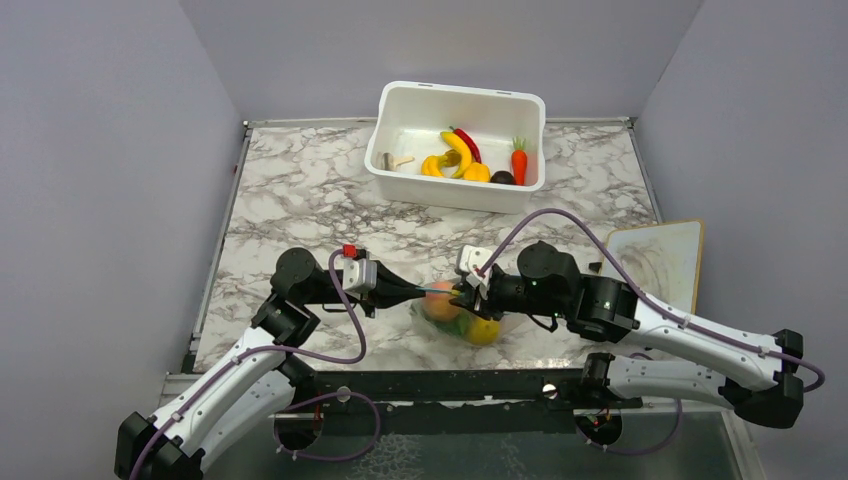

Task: Place the food in the zip-top bag and seal the zipper
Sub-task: Zip the zipper food storage bag at the center of the board.

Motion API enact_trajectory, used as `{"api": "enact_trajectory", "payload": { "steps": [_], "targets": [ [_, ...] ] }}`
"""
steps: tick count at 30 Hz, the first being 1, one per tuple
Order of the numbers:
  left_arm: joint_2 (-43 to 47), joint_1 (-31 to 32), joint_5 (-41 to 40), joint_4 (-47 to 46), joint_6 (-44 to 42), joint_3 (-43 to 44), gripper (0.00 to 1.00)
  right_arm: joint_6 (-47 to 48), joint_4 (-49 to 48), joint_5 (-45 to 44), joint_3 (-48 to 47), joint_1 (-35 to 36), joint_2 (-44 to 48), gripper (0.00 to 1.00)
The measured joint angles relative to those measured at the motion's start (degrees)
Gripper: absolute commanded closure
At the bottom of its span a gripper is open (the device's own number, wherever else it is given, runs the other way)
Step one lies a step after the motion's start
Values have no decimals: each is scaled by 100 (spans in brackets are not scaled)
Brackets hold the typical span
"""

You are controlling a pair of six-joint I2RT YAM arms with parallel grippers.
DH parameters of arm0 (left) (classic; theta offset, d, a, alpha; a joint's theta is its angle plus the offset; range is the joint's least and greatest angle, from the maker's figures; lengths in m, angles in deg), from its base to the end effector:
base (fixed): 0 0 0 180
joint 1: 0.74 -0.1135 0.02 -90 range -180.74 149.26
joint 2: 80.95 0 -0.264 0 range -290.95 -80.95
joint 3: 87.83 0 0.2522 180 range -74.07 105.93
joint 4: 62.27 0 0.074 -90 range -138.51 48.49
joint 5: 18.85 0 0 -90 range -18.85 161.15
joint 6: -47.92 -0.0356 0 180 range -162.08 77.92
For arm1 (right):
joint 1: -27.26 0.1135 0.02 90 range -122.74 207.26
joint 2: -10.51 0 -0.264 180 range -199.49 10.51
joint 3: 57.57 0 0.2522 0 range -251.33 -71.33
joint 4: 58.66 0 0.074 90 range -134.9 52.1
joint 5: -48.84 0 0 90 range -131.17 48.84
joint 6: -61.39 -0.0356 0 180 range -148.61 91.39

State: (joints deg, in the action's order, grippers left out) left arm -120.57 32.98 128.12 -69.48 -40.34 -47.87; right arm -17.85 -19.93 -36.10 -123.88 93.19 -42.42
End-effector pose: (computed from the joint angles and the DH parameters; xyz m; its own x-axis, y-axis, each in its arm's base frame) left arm 0.1177 -0.1144 0.2956 0.0791 -0.0727 -0.9942 0.9967 -0.0102 0.0800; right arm 0.0808 0.1886 0.3356 0.0043 -0.4463 -0.8949 -0.9580 0.2546 -0.1316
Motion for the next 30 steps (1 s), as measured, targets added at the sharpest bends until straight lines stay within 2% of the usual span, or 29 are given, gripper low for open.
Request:
{"api": "enact_trajectory", "payload": {
  "steps": [3,6,7,11,16,19,21,22,23,24,27,30],
  "targets": [
    [2,0,0,0,0,0,100,7,-11,20,-11,0,-118,90],
    [11,0,0,-2,-7,0,100,22,-7,35,-48,0,-133,95],
    [20,0,0,-4,-13,0,100,33,0,37,-61,0,-133,95],
    [31,0,0,-4,-24,0,100,57,15,66,-72,0,-127,82],
    [13,0,2,-4,-22,0,100,70,7,101,-85,0,-81,86],
    [7,0,2,-4,-22,0,100,70,-7,146,-114,0,-79,81],
    [7,0,2,-4,-20,0,100,72,-42,192,-118,0,-74,97],
    [7,0,2,-4,-20,0,100,79,-63,216,-118,0,-70,99],
    [7,0,2,-4,-17,0,97,87,-70,240,-118,-2,-66,99],
    [7,0,2,-4,-15,0,86,92,-70,278,-118,-4,-63,99],
    [7,0,0,-9,33,0,65,85,-81,442,-118,-4,-63,99],
    [-28,0,2,-20,111,0,56,83,-103,619,-118,-4,-66,99]
  ]
}}
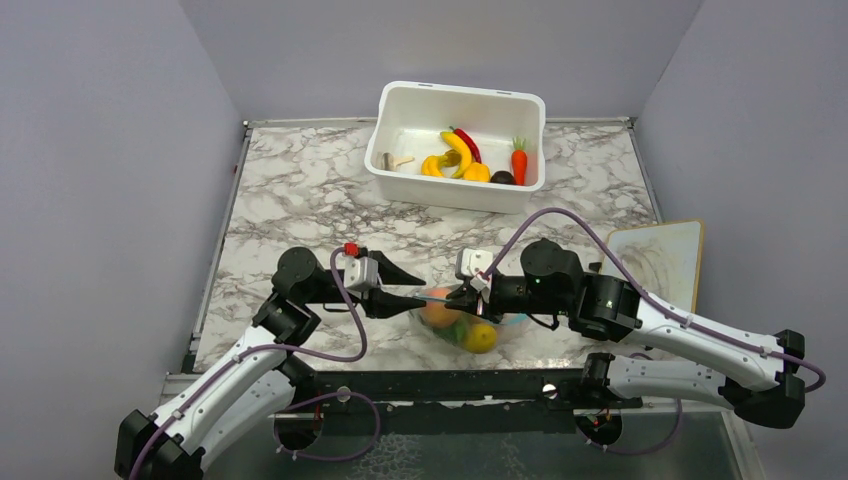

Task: Place the food in the zip-top bag and seal the zipper
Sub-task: Zip the zipper food storage bag at the center of the board.

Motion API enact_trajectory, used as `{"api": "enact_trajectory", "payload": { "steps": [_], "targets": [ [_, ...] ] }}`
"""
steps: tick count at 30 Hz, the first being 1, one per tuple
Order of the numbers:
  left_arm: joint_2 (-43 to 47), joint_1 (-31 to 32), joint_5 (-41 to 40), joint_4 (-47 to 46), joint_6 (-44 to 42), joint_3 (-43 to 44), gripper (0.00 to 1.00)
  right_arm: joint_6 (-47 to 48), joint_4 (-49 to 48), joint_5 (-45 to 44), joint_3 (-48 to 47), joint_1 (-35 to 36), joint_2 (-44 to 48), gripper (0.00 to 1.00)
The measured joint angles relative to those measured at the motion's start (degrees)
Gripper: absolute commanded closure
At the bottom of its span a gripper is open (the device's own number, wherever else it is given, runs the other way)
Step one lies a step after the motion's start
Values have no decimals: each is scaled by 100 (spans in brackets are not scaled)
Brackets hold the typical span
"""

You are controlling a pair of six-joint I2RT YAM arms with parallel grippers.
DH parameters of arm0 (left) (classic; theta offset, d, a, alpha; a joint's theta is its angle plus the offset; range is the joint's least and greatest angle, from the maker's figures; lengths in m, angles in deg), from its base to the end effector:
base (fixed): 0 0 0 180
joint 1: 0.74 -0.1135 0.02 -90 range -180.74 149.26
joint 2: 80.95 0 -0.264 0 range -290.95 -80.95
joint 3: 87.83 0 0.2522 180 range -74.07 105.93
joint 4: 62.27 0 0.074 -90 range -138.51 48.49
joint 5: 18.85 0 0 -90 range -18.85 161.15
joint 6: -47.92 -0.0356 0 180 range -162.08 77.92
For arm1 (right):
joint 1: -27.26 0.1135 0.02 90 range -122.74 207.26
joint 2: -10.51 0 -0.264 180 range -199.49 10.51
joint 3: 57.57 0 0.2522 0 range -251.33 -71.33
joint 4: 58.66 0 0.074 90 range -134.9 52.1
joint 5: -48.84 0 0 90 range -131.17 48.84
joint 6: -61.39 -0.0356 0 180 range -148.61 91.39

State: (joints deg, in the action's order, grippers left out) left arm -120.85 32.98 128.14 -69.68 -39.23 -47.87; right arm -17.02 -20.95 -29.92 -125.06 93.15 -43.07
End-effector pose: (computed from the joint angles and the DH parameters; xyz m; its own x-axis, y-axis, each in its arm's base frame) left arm 0.1184 -0.1149 0.2952 0.0586 -0.0717 -0.9957 0.9982 -0.0120 0.0596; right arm 0.0785 0.1924 0.3426 0.0330 -0.4086 -0.9121 -0.9815 0.1590 -0.1068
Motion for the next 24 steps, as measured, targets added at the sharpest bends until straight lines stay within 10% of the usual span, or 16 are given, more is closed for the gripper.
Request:
{"api": "enact_trajectory", "payload": {
  "steps": [10,15,24],
  "targets": [
    [-306,0,118,-24,229,52,65,4,-166,223,0,0,-125,99],
    [-315,0,201,-22,332,107,100,4,-304,236,0,0,-223,99],
    [-166,9,-120,24,319,122,100,0,-411,138,0,-2,-243,99]
  ]
}}
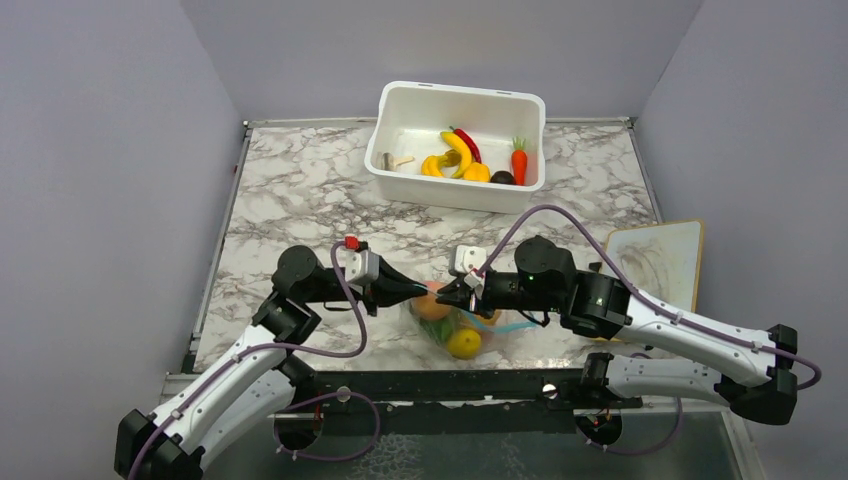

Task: Place the food in the zip-top bag and seal the zipper
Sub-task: Zip the zipper food storage bag at the center of the board.

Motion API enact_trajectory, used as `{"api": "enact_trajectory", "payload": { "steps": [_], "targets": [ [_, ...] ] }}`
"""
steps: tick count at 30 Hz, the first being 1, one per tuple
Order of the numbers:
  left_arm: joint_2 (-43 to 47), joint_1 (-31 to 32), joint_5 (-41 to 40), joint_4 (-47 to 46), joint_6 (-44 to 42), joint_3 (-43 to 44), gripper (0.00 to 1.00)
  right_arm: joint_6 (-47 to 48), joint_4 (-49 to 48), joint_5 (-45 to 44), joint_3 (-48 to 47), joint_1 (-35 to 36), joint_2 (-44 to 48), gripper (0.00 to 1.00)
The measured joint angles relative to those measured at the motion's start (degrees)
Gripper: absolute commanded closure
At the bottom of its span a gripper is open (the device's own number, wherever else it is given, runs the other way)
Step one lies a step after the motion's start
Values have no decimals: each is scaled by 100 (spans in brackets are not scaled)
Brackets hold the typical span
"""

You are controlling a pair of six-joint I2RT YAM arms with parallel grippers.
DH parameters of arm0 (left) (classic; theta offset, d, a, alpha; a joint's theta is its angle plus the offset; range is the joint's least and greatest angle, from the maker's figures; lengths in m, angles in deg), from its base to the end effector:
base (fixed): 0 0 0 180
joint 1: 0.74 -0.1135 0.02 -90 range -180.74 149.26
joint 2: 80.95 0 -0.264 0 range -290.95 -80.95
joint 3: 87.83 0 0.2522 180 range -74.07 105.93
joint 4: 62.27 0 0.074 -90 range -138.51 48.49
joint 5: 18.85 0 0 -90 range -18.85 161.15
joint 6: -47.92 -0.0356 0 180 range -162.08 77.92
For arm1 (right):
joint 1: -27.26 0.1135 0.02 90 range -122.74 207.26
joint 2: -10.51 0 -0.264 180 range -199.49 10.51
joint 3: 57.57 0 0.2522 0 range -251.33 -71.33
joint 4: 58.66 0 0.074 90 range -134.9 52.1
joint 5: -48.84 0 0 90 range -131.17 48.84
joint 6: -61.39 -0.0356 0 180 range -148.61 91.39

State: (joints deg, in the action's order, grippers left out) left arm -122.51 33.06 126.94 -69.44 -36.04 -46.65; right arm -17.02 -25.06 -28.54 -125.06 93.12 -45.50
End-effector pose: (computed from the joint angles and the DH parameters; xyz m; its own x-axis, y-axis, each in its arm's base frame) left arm 0.1232 -0.1179 0.2981 -0.0070 -0.0665 -0.9978 1.0000 0.0034 -0.0073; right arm 0.0830 0.2042 0.3416 0.0447 -0.3797 -0.9240 -0.9844 0.1410 -0.1055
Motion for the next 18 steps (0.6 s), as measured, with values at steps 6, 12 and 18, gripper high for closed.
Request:
{"api": "enact_trajectory", "payload": {
  "steps": [6,12,18],
  "targets": [
    [483,66,-942,120,-52,0,100,-42,-68,-356,0,-7,223,99],
    [809,90,-1880,142,-166,0,100,-129,286,-782,0,-17,752,99],
    [929,118,-2566,402,-409,13,100,-313,737,-1062,22,-20,1172,99]
  ]
}}
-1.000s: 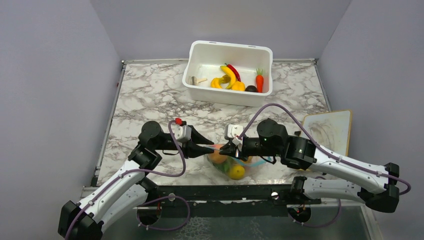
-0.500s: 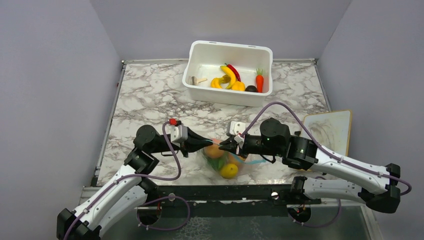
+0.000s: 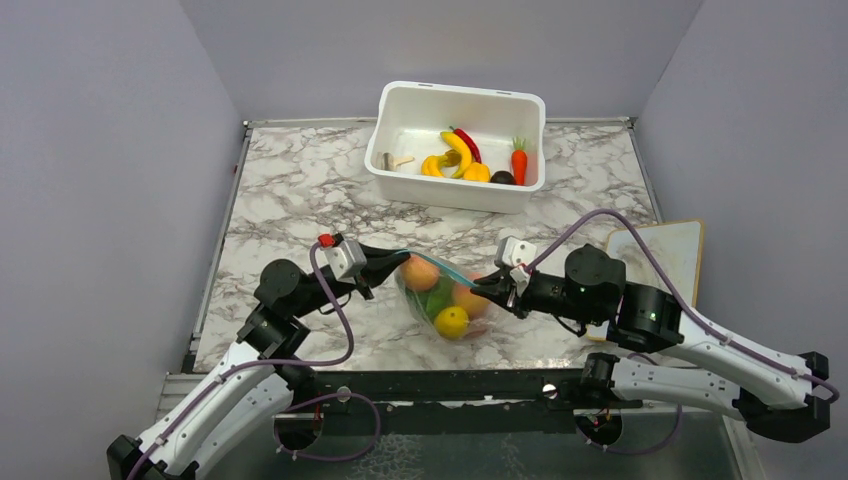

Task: Place the food in the zip-top bag and seal the zipper
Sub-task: Zip the zipper food storage bag at the center of the board.

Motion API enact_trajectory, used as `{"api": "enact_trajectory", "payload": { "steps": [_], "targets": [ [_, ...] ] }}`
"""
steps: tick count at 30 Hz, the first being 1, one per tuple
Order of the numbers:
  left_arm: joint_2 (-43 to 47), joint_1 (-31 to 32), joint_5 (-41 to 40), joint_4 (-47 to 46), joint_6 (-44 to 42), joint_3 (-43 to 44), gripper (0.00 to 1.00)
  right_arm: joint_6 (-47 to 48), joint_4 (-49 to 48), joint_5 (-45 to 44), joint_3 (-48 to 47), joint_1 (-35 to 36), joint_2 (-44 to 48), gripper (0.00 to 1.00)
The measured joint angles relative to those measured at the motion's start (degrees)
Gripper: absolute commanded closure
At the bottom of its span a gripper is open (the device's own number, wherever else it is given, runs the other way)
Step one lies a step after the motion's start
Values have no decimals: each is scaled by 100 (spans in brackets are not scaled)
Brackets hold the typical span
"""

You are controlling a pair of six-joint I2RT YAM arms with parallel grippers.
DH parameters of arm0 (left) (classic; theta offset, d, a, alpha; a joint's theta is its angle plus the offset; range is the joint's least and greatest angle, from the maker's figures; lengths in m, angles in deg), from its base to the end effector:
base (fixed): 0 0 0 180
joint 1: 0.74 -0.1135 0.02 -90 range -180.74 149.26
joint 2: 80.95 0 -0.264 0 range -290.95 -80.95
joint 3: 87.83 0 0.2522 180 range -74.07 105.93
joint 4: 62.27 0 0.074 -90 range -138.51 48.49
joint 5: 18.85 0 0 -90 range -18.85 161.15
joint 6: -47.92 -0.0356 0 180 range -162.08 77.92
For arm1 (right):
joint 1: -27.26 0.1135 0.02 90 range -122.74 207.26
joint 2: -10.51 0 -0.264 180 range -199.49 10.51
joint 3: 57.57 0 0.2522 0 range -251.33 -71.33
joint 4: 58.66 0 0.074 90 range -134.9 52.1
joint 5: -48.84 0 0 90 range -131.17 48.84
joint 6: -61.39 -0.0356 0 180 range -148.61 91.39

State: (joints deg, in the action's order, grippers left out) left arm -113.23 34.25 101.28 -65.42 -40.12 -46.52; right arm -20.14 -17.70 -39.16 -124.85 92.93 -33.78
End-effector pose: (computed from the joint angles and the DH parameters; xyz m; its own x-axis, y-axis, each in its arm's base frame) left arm 0.1113 -0.0997 0.3162 0.1420 -0.1355 -0.9805 0.9033 0.4228 0.0724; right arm 0.0678 0.1531 0.3625 0.0104 -0.3342 -0.9424 -0.9329 0.3359 -0.1295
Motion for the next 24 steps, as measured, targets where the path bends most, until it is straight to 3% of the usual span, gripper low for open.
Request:
{"api": "enact_trajectory", "payload": {
  "steps": [15,24],
  "targets": [
    [181,2,-2243,929,-750,205,100,-562,1283,-321,-673,-4,-195,99],
    [-35,81,-2472,977,-925,435,100,-828,1620,-562,-1073,-4,-245,99]
  ]
}}
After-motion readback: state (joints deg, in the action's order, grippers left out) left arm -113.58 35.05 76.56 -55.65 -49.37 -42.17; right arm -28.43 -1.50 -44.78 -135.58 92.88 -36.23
